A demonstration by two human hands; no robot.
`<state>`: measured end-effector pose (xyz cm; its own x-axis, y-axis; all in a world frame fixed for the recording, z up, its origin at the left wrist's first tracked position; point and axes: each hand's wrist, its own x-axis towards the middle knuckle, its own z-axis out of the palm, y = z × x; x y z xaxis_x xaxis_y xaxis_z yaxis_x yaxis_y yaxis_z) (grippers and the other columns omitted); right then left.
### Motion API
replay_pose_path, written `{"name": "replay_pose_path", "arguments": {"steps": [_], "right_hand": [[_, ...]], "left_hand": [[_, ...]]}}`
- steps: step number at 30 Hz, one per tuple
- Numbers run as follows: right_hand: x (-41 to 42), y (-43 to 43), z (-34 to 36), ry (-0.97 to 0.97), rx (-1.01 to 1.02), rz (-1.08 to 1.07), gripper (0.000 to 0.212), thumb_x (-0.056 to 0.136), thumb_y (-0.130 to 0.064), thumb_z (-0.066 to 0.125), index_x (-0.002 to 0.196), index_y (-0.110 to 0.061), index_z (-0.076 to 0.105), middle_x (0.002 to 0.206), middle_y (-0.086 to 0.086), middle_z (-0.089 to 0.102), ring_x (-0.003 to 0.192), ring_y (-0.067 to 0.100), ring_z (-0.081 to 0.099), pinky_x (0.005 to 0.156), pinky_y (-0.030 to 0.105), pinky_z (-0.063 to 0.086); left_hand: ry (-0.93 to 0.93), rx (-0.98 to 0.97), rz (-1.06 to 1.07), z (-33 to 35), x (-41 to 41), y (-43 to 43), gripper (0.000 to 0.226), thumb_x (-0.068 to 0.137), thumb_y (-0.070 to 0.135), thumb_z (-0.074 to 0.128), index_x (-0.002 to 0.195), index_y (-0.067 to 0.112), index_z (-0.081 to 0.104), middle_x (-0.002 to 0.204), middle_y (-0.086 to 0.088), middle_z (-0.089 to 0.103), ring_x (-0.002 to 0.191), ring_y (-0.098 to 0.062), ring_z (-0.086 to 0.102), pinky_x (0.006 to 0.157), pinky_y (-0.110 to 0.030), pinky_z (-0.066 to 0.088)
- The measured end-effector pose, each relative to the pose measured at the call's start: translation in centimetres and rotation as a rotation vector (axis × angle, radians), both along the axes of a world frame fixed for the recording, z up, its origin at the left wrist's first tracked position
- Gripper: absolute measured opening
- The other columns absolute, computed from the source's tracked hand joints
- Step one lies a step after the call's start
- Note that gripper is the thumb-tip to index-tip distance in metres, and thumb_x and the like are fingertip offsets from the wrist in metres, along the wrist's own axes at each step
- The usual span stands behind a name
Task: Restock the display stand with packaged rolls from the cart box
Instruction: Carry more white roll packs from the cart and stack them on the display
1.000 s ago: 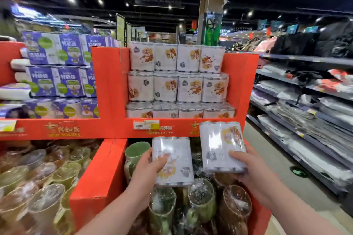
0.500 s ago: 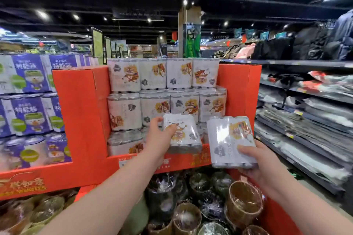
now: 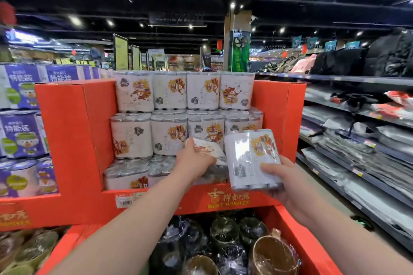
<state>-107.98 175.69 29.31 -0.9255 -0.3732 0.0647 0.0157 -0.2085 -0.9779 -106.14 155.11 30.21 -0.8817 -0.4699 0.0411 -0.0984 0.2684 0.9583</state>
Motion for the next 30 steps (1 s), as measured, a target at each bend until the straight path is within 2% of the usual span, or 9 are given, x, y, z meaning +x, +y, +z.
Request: {"name": "replay_pose_path", "arguments": {"steps": [2,6,9,12,16,19,24,27,30], "right_hand": [[-0.4,-0.3,0.1,0.008,-0.005,0.019,0.031,0.088,-0.003,0.056,0.116,-0.013,0.057,0.101,0.007,0.073,0.075,0.017,0.067,0.055,0.025,0.045],[-1.0,-1.3,0.3,0.007,-0.011,0.072,0.029,0.087,-0.003,0.056,0.113,-0.014,0.059,0.095,0.003,0.074,0.069,0.013,0.071,0.05,0.024,0.049],[-1.2,-2.3,0.5,0.005,-0.023,0.105,0.027,0.088,-0.002,0.055,0.111,-0.015,0.06,0.095,0.002,0.074,0.067,0.013,0.07,0.046,0.022,0.05],[-1.5,-3.4,0.9,0.017,-0.022,0.142,0.029,0.088,-0.007,0.058,0.115,-0.016,0.058,0.106,0.004,0.071,0.085,0.022,0.069,0.059,0.031,0.055],[-1.4,-6.0,1.6,0.025,-0.025,0.177,0.046,0.081,-0.017,0.068,0.126,-0.015,0.054,0.123,0.004,0.064,0.116,0.029,0.057,0.077,0.04,0.051],[-0.8,-8.9,2.4,0.035,-0.061,0.235,0.039,0.085,-0.014,0.065,0.122,-0.012,0.054,0.118,0.005,0.066,0.111,0.027,0.06,0.088,0.047,0.053],[0.6,-13.9,3.3,0.082,-0.024,0.315,0.038,0.084,-0.007,0.065,0.12,-0.012,0.052,0.112,0.007,0.068,0.1,0.026,0.064,0.08,0.041,0.054],[1.2,-15.9,3.9,0.279,0.011,0.333,0.041,0.079,0.007,0.066,0.112,-0.016,0.054,0.11,0.01,0.069,0.098,0.025,0.067,0.085,0.039,0.055],[1.7,-17.0,4.6,0.575,0.069,0.388,0.049,0.075,0.015,0.066,0.103,-0.025,0.056,0.102,0.0,0.066,0.09,0.01,0.064,0.08,0.023,0.054]], "left_hand": [[-0.068,-0.165,0.031,-0.4,-0.4,-0.4,0.106,0.05,0.045,0.07,0.147,0.029,0.029,0.118,-0.01,0.062,0.099,-0.031,0.065,0.082,-0.046,0.057],[-0.214,-0.638,0.09,-0.4,0.4,-0.6,0.066,0.08,0.056,0.051,0.14,0.03,0.045,0.141,-0.008,0.044,0.126,-0.032,0.045,0.103,-0.046,0.041],[-0.168,-0.527,0.028,-0.9,0.8,-1.0,0.076,0.073,0.068,0.048,0.139,0.032,0.046,0.15,-0.004,0.035,0.128,-0.032,0.048,0.103,-0.052,0.042],[0.009,-0.46,0.073,-0.7,1.8,-1.0,0.053,0.095,0.049,0.042,0.137,0.018,0.05,0.146,-0.008,0.041,0.135,-0.027,0.038,0.111,-0.048,0.033],[0.296,-0.145,0.135,0.7,4.9,-0.9,0.04,0.099,0.043,0.037,0.11,0.014,0.063,0.109,0.005,0.062,0.101,-0.01,0.056,0.083,-0.025,0.042],[0.284,0.009,0.035,1.2,6.9,-1.5,0.038,0.093,0.042,0.052,0.12,0.016,0.057,0.107,0.008,0.063,0.09,-0.005,0.059,0.07,-0.019,0.043],[0.234,0.073,0.088,1.0,8.8,-4.6,0.034,0.088,0.025,0.065,0.12,0.019,0.055,0.101,-0.001,0.07,0.075,-0.015,0.067,0.056,-0.024,0.045],[0.231,0.155,0.118,1.3,10.0,-6.5,0.024,0.095,0.022,0.053,0.118,0.02,0.058,0.107,-0.004,0.069,0.069,-0.023,0.068,0.051,-0.027,0.044],[0.313,0.562,0.1,2.2,11.3,-8.1,0.041,0.098,0.038,0.033,0.103,0.012,0.064,0.094,-0.009,0.069,0.056,-0.027,0.067,0.046,-0.026,0.046]]}}
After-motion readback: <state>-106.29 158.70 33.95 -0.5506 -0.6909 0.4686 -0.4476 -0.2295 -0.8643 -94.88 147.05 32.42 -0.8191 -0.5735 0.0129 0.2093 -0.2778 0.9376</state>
